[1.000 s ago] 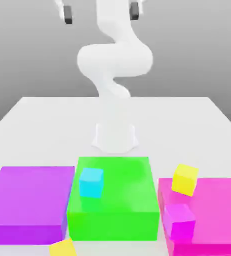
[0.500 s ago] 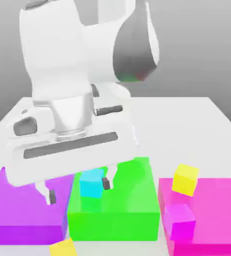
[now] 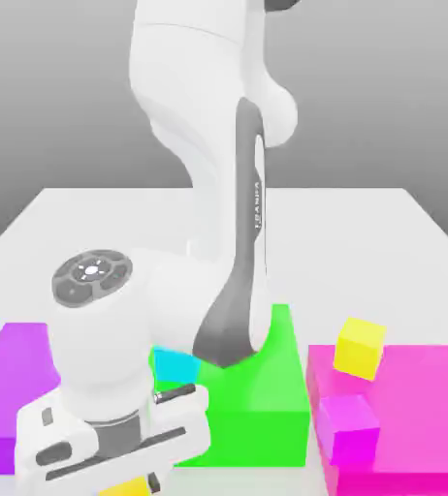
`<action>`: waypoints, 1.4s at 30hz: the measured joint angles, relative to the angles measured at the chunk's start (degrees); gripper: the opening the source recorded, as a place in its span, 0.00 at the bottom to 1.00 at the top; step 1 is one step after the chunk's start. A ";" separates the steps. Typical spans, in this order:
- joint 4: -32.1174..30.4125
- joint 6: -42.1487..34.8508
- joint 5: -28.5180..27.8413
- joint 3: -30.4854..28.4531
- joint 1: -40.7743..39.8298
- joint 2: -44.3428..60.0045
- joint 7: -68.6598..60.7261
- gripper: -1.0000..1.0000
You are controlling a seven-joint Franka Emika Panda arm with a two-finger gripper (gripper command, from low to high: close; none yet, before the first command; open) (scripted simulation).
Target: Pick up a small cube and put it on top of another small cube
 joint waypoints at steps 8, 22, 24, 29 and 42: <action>-2.49 -6.61 -3.76 -3.20 2.47 -8.92 2.73 0.00; -17.16 -18.64 -11.28 -2.16 3.02 -35.38 7.64 0.00; -19.37 -20.06 -13.86 -1.44 2.43 -39.51 9.39 0.00; -24.82 -23.00 -20.40 1.32 -0.04 -49.19 13.83 0.00; -28.70 -12.12 -20.80 1.20 -0.19 -42.43 13.87 1.00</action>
